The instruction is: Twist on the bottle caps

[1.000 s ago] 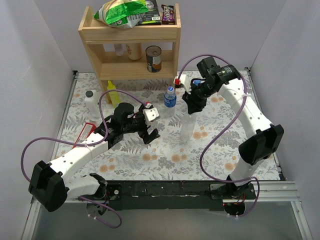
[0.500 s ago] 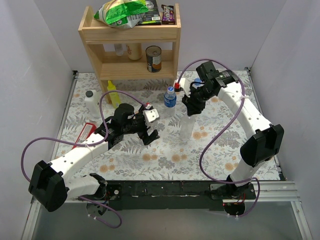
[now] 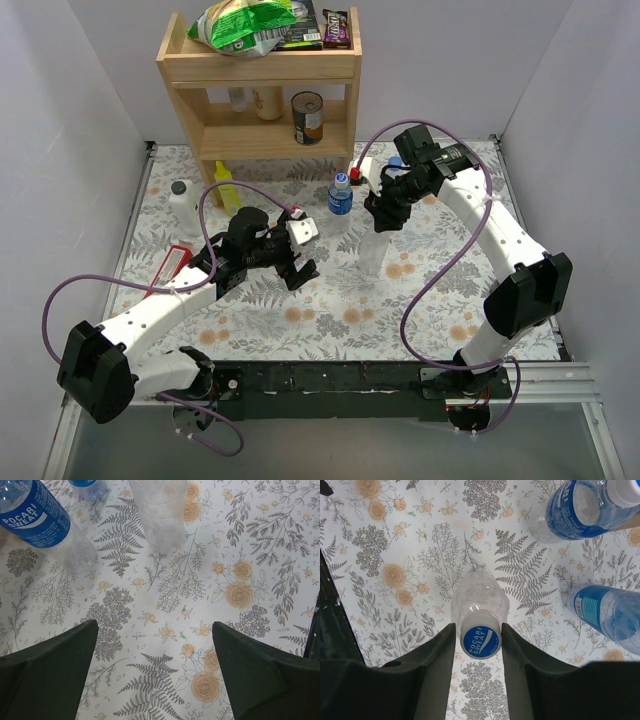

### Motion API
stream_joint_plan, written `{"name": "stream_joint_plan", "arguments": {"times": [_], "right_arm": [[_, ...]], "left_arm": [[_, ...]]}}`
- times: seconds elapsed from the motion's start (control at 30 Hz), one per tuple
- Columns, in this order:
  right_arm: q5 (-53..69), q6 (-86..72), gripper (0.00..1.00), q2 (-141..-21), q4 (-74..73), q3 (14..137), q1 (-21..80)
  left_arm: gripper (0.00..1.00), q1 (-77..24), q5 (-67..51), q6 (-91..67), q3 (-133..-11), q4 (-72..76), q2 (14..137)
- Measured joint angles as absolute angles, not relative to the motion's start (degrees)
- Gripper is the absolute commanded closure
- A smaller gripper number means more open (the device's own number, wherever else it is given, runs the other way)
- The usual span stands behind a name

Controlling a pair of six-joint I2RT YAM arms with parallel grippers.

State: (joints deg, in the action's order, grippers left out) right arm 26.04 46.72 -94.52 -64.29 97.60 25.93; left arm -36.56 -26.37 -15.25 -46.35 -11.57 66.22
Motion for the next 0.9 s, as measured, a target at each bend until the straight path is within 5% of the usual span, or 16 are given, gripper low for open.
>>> {"name": "stream_joint_plan", "arguments": {"times": [0.3, 0.57, 0.9], "right_arm": [[26.04, 46.72, 0.42, -94.0, -64.1, 97.58, 25.93], [26.02, 45.78, 0.13, -93.8, -63.44, 97.58, 25.93], [25.52, 41.28, 0.07, -93.08, -61.49, 99.18, 25.96]], "left_arm": [[0.02, -36.56, -26.39, -15.25, -46.22, -11.57, 66.22], [0.02, -36.56, -26.39, -15.22, -46.22, -11.57, 66.32], [0.02, -36.56, -26.24, -15.44, -46.22, -11.53, 67.24]]}}
